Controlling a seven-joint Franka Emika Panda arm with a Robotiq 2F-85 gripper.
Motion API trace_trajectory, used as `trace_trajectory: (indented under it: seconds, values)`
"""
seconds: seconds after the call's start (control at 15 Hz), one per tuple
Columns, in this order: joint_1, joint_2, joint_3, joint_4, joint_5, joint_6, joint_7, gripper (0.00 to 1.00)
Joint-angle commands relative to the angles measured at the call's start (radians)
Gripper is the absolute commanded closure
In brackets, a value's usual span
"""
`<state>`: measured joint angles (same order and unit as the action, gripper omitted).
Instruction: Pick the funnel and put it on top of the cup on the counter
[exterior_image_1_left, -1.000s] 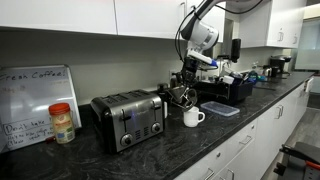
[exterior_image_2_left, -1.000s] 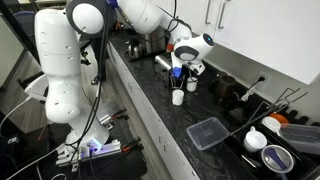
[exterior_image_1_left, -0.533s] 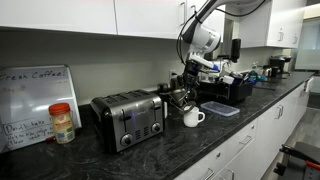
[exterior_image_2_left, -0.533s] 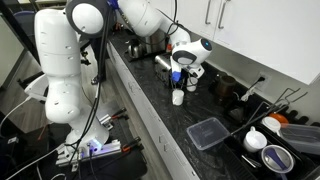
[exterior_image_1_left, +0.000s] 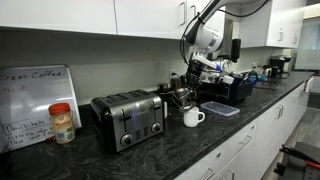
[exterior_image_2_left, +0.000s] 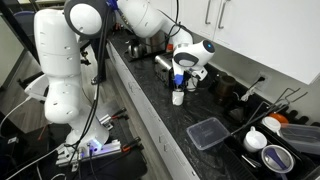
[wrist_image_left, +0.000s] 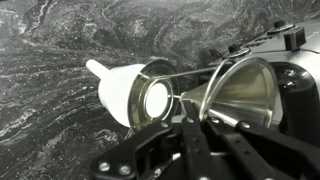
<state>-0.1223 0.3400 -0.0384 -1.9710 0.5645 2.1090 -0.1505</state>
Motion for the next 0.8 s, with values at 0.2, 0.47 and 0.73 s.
trace_trajectory:
  seconds: [0.2, 0.47, 0.73]
  values:
    - [-0.039, -0.037, 0.001, -0.041, 0.014, 0.016, -0.037, 0.99]
    - [-0.043, -0.033, 0.004, -0.063, 0.023, 0.016, -0.041, 0.99]
    - [-0.039, -0.035, 0.004, -0.087, 0.018, 0.021, -0.037, 0.99]
